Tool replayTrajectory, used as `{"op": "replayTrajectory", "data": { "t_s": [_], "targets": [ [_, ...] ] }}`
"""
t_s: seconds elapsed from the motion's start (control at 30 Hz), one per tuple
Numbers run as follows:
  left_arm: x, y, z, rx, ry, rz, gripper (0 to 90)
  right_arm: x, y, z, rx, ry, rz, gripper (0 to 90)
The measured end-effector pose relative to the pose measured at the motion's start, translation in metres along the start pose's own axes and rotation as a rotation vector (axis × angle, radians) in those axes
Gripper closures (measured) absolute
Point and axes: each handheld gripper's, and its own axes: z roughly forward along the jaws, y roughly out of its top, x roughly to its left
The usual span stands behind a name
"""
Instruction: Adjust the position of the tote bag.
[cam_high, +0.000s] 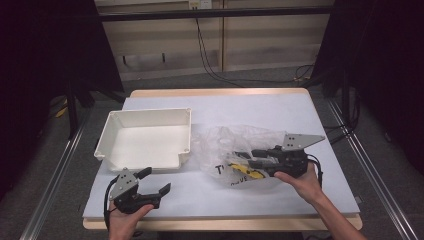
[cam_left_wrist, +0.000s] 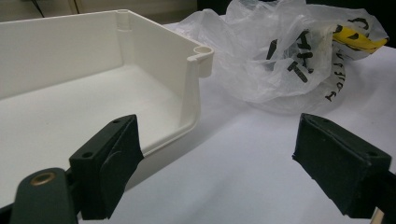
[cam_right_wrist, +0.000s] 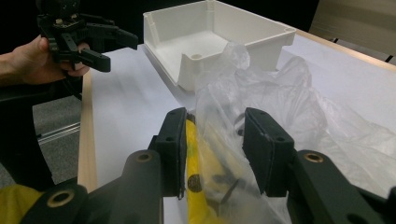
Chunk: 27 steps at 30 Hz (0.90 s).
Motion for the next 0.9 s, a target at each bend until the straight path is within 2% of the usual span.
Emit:
{"op": "replayTrajectory", "data": {
  "t_s": [0.17,0.33,0.57,0.7,0.83,0.9],
  "targets": [
    [0.0,0.001,0.0,0.003,0.019,-0.003,13.8,-0.003,0.006,0.011,0.011,0.015,-0.004,60.5],
    [-0.001,0.0,0.0,0.003,0.009,0.003,13.8,-0.009,0.015,0.019,0.02,0.018,-0.012,61.3],
    [0.001,0.0,0.0,0.001,0.013,0.002,13.7,-0.019,0.022,0.034,0.06,0.016,-0.016,62.1],
    [0.0,0.0,0.0,-0.001,0.009,-0.008,13.6,-0.025,0.026,0.041,0.07,0.016,-0.014,59.0],
    [0.0,0.0,0.0,0.005,0.013,0.0,13.5,-0.029,0.033,0.049,0.084,0.015,-0.027,57.9],
    [0.001,0.0,0.0,0.008,0.013,-0.001,13.5,-0.03,0.036,0.055,0.097,0.014,-0.031,61.5]
  ]
}}
